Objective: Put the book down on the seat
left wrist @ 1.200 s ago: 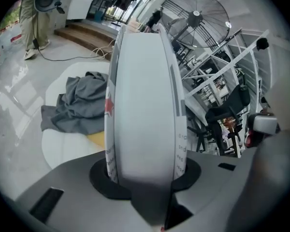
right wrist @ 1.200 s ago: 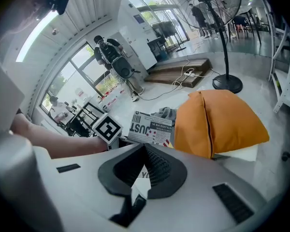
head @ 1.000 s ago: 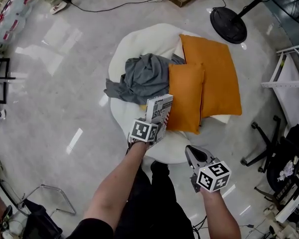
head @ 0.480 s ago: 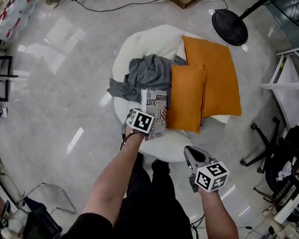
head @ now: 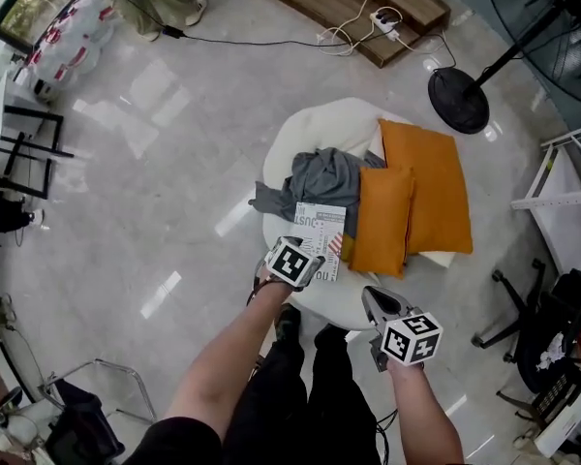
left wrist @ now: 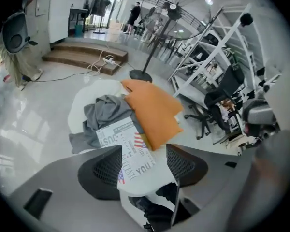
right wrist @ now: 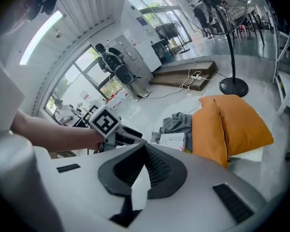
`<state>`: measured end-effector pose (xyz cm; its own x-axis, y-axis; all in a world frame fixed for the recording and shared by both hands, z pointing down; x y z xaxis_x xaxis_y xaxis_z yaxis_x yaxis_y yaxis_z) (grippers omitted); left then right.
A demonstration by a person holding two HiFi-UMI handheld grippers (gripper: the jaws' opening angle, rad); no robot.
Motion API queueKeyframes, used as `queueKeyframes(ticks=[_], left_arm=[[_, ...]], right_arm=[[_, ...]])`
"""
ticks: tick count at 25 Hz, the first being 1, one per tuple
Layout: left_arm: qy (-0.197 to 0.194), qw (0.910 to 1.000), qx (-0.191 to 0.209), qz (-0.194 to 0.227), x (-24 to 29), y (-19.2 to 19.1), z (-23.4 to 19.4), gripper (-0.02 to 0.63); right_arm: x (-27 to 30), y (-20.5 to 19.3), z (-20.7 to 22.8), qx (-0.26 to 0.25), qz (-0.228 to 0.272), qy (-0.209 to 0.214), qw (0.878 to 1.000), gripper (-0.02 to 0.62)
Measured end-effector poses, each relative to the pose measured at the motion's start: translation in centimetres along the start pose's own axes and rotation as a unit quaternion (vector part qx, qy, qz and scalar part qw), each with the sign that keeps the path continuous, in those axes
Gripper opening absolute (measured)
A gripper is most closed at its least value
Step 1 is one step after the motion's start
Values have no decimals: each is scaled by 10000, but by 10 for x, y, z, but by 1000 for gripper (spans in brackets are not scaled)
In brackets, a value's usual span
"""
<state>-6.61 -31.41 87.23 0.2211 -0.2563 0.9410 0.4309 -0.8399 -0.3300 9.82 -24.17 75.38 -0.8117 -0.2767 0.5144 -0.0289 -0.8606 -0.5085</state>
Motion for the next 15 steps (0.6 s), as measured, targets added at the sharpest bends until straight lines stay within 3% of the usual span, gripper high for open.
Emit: queueKeyframes(ticks=[4,8,11,15], left_arm=[[-257,9993,142,242,-55,-7,7,285],[-660,9949,-313,695,-114,-10,16,284],[-669,9919,-521,951,-158,-11,17,275],[-389,9855,-514,1569,-217,-6,12,195]], right_arm=[[-1,14,-38,-22,104,3,9999,15],[-13,31,-82,-236,226,62,9994,14],[-29,36,-109,-360,278,15,9990,14],[-54,36,-136,-438,406,-162,9981,14]])
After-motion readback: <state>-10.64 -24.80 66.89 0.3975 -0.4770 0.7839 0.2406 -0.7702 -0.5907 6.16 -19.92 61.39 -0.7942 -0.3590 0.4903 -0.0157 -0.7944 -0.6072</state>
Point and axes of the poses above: the fingertips, and each gripper's own axes: x forward along the fingers, z to its right, y out of its top, the point moved 4 cm from there along -x, backward along the fingers, and after that the axes turned 15 degrees about y, right-handed, at the moved point
